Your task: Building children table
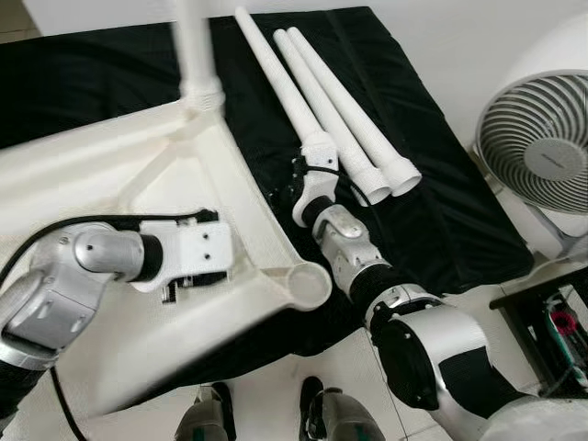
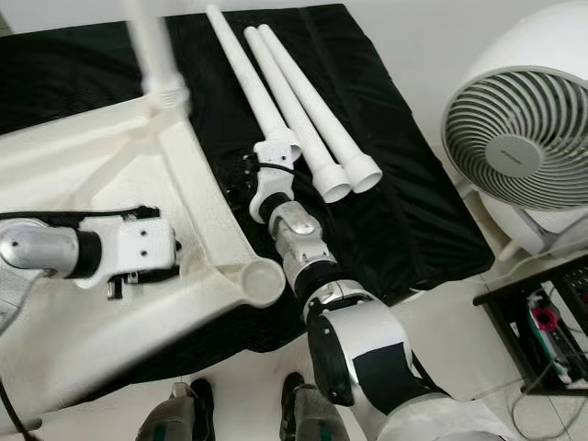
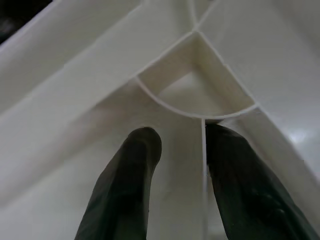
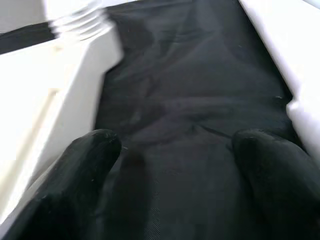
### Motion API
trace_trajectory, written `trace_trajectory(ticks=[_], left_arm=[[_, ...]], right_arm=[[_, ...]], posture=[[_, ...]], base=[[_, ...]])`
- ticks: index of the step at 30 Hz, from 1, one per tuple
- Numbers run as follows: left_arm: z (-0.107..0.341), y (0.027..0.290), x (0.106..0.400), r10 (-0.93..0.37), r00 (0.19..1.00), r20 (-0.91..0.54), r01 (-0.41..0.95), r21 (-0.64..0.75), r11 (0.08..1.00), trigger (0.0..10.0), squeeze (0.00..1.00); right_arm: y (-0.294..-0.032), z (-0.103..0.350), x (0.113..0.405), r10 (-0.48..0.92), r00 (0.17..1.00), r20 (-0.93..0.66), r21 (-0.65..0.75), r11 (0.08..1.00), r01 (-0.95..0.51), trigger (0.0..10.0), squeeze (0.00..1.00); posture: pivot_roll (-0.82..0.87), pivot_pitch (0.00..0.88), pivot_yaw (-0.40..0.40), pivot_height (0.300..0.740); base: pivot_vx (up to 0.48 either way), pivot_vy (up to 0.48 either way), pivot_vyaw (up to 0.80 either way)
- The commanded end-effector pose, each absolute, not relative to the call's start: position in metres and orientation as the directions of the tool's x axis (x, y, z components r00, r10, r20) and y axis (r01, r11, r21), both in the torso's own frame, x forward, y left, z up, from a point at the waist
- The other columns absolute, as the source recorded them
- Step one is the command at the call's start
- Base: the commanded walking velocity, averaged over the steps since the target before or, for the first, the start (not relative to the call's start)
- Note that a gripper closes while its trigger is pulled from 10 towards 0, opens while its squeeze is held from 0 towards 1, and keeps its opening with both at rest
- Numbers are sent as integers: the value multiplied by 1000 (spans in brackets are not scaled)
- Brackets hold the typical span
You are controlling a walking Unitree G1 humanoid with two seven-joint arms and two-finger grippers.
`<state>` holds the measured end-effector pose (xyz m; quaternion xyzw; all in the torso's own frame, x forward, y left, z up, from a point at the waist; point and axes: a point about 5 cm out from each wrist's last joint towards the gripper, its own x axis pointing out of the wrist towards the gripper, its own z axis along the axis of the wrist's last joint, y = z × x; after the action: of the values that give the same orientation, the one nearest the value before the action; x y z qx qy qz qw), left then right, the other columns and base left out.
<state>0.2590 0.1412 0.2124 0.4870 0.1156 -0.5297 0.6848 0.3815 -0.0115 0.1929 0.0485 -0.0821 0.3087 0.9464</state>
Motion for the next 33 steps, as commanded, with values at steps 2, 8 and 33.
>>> trace_trajectory(ticks=[2, 8, 33], left_arm=[[189, 144, 263, -584, 391, -712, 865, 500, -30, 10000, 0], [195, 149, 275, -572, 451, -685, 839, 544, 8, 10000, 0], [255, 171, 326, -515, 764, -388, 570, 781, 255, 10000, 0]], right_arm=[[20, 193, 367, 665, 718, 204, 11, 732, -681, 10000, 0], [10, 196, 371, 625, 742, 241, 35, 759, -650, 10000, 0], [-26, 233, 366, 511, 678, 528, 9, 796, -606, 10000, 0]], posture=[[151, 292, -69, 740], [149, 287, -68, 740], [150, 247, -51, 740]], base=[[0, 0, 0], [0, 0, 0], [0, 0, 0]])
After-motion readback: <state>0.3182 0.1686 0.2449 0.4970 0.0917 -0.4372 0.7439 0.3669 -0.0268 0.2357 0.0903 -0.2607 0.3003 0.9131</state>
